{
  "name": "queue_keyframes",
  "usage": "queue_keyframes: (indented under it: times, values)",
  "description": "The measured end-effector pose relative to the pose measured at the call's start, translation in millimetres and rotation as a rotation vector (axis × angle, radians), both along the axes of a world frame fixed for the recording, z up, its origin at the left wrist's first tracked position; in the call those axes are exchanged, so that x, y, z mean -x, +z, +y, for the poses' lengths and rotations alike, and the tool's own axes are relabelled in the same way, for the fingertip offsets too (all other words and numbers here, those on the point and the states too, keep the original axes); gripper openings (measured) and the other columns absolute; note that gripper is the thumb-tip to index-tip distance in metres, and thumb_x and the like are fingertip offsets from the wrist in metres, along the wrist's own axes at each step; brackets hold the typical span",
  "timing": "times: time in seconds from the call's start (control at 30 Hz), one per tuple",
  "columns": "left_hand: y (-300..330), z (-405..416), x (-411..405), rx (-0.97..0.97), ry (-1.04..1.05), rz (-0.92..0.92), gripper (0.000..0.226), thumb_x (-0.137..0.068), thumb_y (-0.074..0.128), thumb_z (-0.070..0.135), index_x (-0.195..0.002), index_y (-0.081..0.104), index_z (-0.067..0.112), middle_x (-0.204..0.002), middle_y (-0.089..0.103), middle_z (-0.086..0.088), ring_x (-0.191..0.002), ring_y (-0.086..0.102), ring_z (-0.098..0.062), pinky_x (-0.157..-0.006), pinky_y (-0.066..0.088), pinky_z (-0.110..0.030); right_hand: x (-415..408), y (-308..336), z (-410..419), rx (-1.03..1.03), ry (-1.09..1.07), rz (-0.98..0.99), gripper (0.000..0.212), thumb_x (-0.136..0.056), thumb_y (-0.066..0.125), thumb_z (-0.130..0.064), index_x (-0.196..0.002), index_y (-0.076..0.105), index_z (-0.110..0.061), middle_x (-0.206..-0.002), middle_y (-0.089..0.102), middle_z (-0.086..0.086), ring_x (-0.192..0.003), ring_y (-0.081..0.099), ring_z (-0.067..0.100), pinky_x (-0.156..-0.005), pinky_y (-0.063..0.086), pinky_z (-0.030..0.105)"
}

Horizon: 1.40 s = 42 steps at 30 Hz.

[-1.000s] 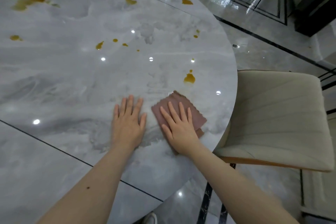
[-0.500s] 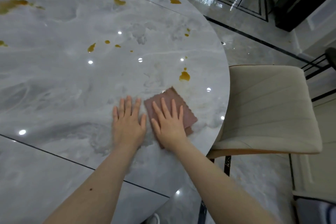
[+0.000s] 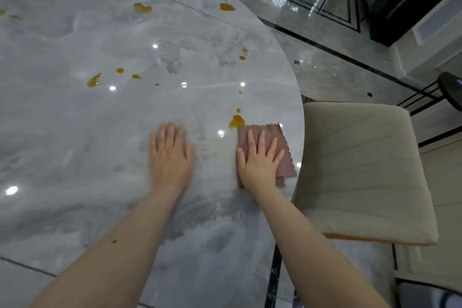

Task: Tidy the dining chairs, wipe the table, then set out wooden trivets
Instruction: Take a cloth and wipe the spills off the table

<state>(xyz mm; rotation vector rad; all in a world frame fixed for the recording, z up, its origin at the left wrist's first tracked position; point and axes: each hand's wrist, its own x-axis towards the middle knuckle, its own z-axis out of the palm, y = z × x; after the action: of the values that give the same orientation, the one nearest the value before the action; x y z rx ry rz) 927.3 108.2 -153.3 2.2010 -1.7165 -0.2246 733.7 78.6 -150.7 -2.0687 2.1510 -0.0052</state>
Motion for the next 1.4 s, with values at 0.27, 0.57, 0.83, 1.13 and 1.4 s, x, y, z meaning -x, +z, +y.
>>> queue_keyframes:
  times: [0.27, 0.57, 0.83, 1.13, 1.4]
  values:
    - [-7, -6, 1, -0.017, 0.016, -0.052, 0.059, -0.091, 0.025, 0.033, -0.143, 0.040, 0.009, -0.149, 0.037, -0.013, -0.140, 0.031, -0.029, -0.116, 0.013, -0.045, -42, 3, -109, -0.034, 0.029, -0.041, 0.058, -0.100, 0.022, -0.046, -0.153, 0.004, -0.030, -0.161, -0.004, 0.003, -0.146, -0.009, 0.036, -0.113, -0.011, 0.059]
    - [-5, -6, -3, 0.005, 0.013, -0.060, 0.057, -0.090, 0.024, 0.028, -0.139, 0.046, 0.007, -0.144, 0.045, -0.014, -0.135, 0.039, -0.030, -0.114, 0.017, -0.042, -25, 6, -25, -0.027, 0.663, -0.044, 0.059, -0.094, 0.015, -0.054, -0.150, 0.014, -0.037, -0.160, 0.009, -0.005, -0.147, -0.002, 0.031, -0.116, -0.005, 0.056]
    - [-1, -64, -17, 0.054, -0.048, -0.050, 0.054, -0.095, 0.020, 0.033, -0.123, 0.056, 0.005, -0.130, 0.054, -0.016, -0.124, 0.046, -0.034, -0.107, 0.028, -0.045, 25, 8, -94, -0.028, 0.384, -0.002, 0.061, -0.093, 0.010, -0.060, -0.150, 0.007, -0.039, -0.161, 0.002, -0.007, -0.147, -0.005, 0.029, -0.116, -0.007, 0.055]
    - [-11, -74, -15, 0.028, -0.023, -0.045, 0.058, -0.094, 0.017, 0.031, -0.137, 0.047, 0.007, -0.145, 0.043, -0.013, -0.136, 0.037, -0.029, -0.113, 0.015, -0.039, -11, 4, -190, -0.027, 0.178, -0.026, 0.054, -0.101, 0.019, -0.046, -0.152, 0.005, -0.033, -0.161, -0.001, -0.003, -0.147, -0.006, 0.032, -0.114, -0.010, 0.058]
    - [-9, -73, -17, 0.104, -0.028, 0.097, 0.057, -0.096, 0.017, 0.029, -0.135, 0.049, 0.003, -0.143, 0.045, -0.015, -0.137, 0.036, -0.029, -0.115, 0.014, -0.038, -54, 4, -135, -0.023, 0.494, -0.042, 0.056, -0.099, 0.020, -0.050, -0.151, 0.013, -0.034, -0.161, 0.004, -0.003, -0.147, -0.003, 0.031, -0.114, -0.008, 0.058]
